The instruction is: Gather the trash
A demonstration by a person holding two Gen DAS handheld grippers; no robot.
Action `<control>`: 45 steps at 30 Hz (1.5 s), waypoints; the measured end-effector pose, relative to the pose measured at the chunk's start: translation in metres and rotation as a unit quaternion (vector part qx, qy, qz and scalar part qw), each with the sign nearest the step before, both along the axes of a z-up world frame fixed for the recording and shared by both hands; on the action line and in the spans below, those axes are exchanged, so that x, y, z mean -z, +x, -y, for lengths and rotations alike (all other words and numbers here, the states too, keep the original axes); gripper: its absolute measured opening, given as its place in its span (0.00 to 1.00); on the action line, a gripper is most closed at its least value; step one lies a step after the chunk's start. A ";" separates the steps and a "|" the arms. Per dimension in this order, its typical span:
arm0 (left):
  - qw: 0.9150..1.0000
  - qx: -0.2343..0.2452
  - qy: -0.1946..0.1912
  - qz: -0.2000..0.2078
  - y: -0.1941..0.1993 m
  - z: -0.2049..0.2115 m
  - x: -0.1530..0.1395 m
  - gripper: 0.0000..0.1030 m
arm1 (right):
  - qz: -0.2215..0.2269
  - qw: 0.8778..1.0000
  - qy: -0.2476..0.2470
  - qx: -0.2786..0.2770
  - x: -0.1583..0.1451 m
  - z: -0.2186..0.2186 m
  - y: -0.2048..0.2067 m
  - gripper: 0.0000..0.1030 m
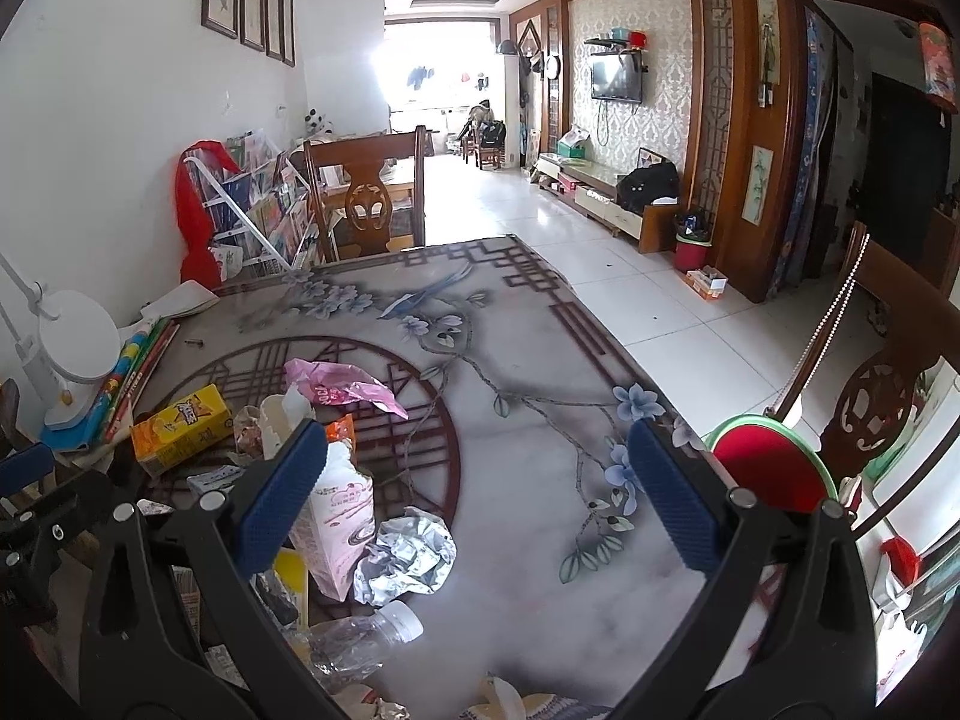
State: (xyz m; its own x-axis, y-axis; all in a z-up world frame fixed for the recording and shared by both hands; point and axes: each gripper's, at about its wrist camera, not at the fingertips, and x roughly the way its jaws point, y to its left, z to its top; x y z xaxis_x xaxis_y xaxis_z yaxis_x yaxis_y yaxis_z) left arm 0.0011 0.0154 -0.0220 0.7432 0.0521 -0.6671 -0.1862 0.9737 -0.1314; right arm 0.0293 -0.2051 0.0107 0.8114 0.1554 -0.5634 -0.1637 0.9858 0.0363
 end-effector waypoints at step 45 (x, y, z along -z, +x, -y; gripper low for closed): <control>1.000 -0.008 -0.003 -0.005 0.001 -0.007 0.010 0.92 | -0.009 1.000 -0.013 -0.004 0.009 -0.005 0.007 0.96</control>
